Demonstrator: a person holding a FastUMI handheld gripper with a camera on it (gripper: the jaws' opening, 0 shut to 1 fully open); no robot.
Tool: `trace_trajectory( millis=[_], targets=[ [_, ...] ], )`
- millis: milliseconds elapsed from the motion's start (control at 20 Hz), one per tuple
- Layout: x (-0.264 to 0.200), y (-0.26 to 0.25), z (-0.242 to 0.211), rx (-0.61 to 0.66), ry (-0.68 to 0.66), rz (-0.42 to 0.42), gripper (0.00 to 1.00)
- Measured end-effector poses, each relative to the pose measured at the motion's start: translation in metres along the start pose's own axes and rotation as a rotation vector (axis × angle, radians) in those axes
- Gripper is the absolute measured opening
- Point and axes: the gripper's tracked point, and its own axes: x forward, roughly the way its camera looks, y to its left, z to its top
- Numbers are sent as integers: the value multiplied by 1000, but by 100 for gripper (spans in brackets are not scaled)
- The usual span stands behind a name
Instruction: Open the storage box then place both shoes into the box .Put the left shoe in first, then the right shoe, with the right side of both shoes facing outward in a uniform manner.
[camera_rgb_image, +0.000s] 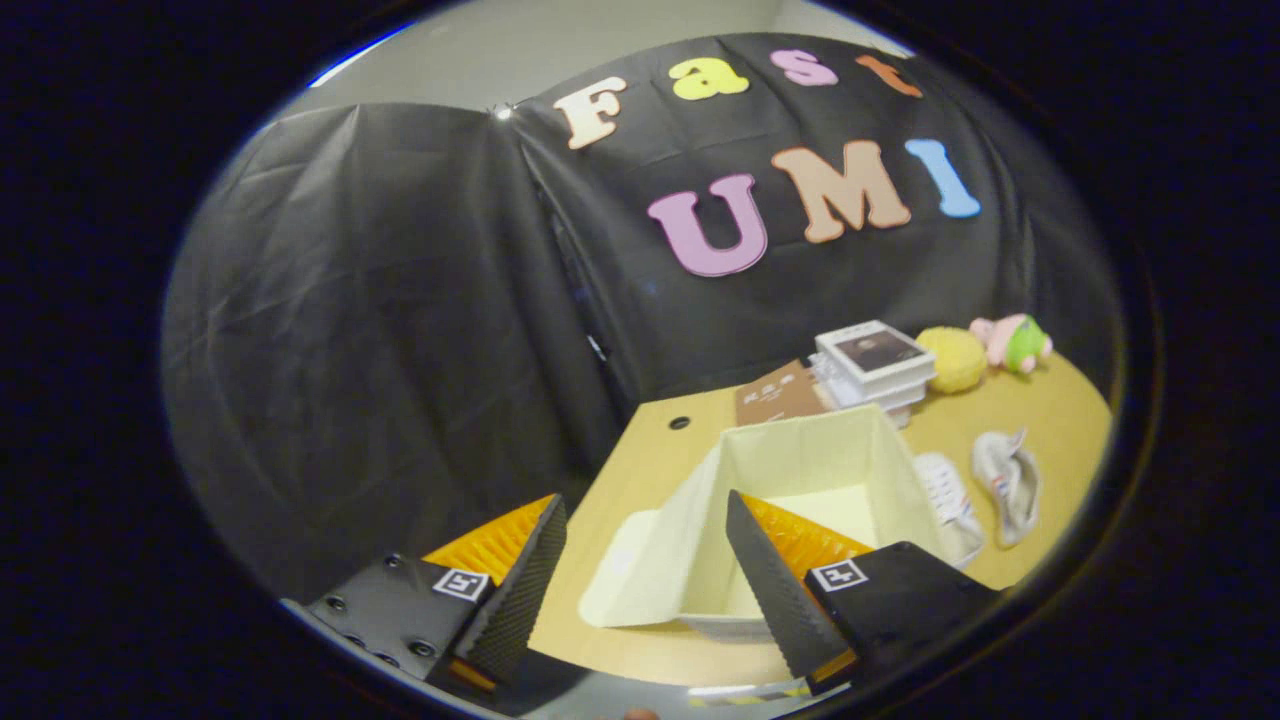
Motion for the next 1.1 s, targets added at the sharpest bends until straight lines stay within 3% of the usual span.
trace_trajectory(
  millis=[300,600,800,950,1100],
  targets=[
    [-16,-111,57,-142,6,-293,100],
    [-30,-228,49,-187,195,-566,100],
    [-15,-274,8,-182,360,-632,100],
    [-1,-290,-34,-153,483,-624,100],
    [3,-306,-68,-141,590,-622,94]
  ],
)
